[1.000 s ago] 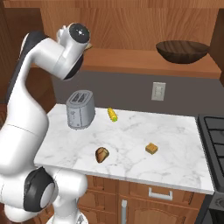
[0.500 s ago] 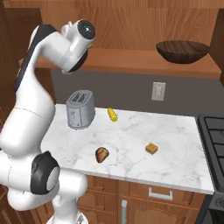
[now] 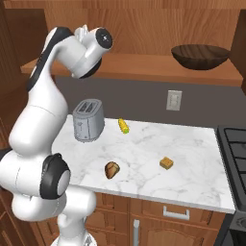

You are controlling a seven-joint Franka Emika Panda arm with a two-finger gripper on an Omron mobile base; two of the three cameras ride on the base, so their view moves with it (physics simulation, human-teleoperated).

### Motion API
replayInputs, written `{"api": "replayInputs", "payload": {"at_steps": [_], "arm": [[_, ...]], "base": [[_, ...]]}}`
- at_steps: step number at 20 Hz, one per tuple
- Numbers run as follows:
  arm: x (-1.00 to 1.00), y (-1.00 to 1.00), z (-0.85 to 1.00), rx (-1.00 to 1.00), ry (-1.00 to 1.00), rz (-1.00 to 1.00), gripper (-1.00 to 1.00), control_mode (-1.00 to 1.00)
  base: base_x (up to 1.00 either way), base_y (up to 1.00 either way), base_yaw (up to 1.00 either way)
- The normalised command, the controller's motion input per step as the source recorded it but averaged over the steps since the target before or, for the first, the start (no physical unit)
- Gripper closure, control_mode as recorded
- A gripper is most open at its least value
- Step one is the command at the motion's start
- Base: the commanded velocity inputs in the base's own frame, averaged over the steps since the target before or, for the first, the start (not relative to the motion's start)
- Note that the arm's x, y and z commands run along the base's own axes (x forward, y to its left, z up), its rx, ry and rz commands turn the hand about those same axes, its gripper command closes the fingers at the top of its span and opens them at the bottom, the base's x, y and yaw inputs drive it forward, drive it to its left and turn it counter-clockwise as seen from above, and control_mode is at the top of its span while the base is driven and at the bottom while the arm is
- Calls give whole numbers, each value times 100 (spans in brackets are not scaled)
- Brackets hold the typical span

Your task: Pick both bowls and place them on the counter. Then place the bread in one bowl and place the cake in the other bowl.

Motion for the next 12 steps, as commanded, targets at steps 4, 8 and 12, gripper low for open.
{"api": "replayInputs", "payload": {"at_steps": [4, 8, 12], "arm": [[17, 11, 0, 0, 0, 0, -100, -100], [26, 3, 0, 0, 0, 0, -100, -100], [33, 3, -7, 0, 0, -2, -100, -100]], "base": [[0, 0, 0], [0, 0, 0], [0, 0, 0]]}}
